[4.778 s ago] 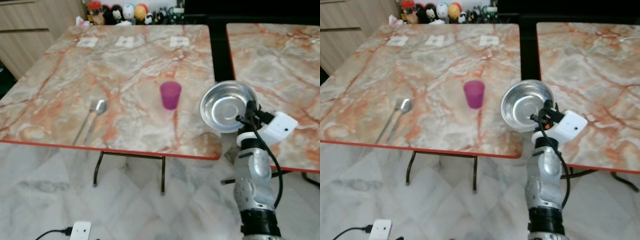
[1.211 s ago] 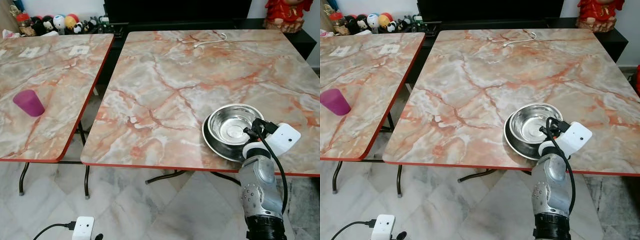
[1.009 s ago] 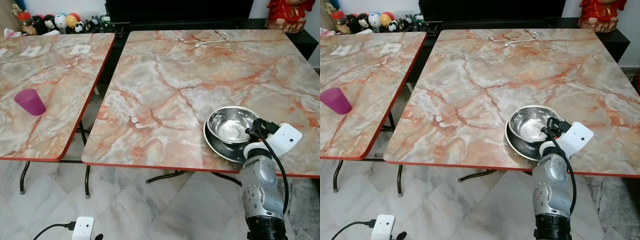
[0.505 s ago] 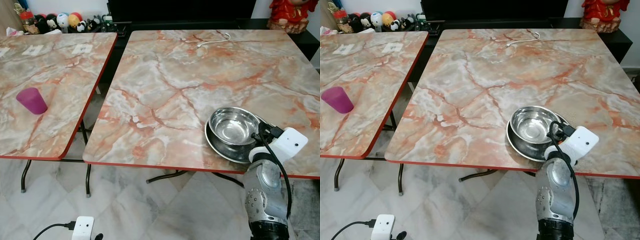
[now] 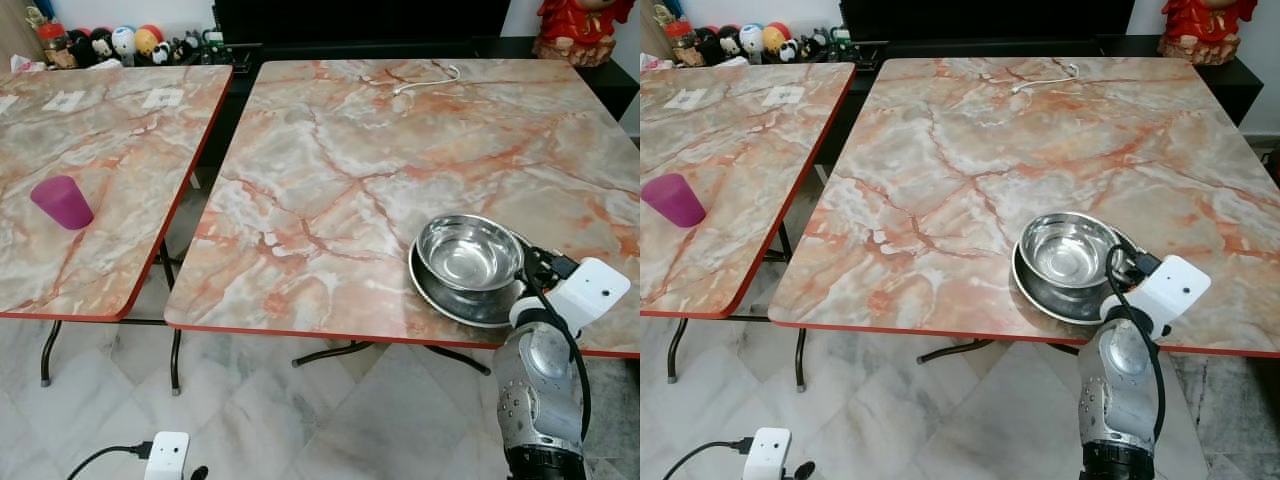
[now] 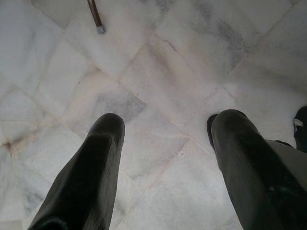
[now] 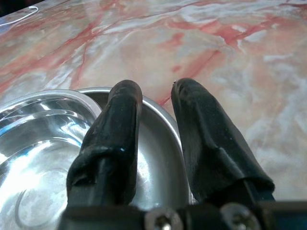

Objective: Setting the table

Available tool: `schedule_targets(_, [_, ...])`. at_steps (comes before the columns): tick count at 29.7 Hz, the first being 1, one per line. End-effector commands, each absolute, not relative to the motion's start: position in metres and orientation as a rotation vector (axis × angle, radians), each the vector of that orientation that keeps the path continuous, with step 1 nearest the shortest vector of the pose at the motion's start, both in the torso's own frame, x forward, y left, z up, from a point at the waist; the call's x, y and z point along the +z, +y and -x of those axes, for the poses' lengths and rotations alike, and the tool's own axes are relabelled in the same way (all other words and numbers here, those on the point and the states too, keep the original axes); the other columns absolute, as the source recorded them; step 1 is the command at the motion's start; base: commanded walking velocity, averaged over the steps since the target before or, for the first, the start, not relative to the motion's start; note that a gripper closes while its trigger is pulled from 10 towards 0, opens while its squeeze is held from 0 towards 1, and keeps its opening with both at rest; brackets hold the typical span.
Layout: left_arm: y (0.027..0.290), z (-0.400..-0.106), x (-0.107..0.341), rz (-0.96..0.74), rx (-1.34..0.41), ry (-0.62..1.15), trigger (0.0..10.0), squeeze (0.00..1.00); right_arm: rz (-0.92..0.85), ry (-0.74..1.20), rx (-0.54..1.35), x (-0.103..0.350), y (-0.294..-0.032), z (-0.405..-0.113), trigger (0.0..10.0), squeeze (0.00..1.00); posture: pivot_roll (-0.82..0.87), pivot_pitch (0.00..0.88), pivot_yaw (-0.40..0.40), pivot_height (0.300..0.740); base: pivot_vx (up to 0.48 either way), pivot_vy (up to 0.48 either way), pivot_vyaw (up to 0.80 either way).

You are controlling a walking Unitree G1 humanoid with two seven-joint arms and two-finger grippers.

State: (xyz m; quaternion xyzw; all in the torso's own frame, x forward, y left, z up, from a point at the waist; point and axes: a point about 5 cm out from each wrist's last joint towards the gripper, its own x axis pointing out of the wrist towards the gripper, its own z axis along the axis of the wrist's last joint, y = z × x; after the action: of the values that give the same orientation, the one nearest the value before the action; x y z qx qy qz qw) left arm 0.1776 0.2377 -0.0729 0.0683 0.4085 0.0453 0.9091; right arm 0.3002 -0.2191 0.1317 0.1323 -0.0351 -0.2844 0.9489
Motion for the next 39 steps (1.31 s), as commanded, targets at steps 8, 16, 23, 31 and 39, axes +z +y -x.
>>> schedule_targets(8, [0.237,-0.174,-0.075,-0.141,0.092,0.857,10.0,0.00,-0.217,-0.278,-0.433,0.175,-0.204,-0.306,10.0,0.00,-0.13,0.127,0.064,0.740,0.000,0.000,0.00])
schedule_targets(16, [0.237,-0.174,-0.075,-0.141,0.092,0.860,10.0,0.00,-0.352,-0.147,-0.376,0.186,-0.179,-0.320,10.0,0.00,-0.13,0.129,0.066,0.740,0.000,0.000,0.00])
schedule_targets(23, [0.237,-0.173,-0.075,-0.136,0.090,0.861,10.0,0.00,-0.439,0.037,-0.418,0.181,-0.162,-0.325,10.0,0.00,-0.13,0.128,0.065,0.740,0.000,0.000,0.00])
schedule_targets(31, [0.238,-0.172,-0.076,-0.131,0.091,0.864,10.0,0.00,-0.483,0.160,-0.526,0.168,-0.174,-0.320,10.0,0.00,-0.13,0.128,0.063,0.740,0.000,0.000,0.00])
schedule_targets(39, [0.240,-0.171,-0.076,-0.132,0.094,0.869,10.0,0.00,-0.502,0.191,-0.549,0.167,-0.178,-0.319,10.0,0.00,-0.13,0.129,0.065,0.740,0.000,0.000,0.00])
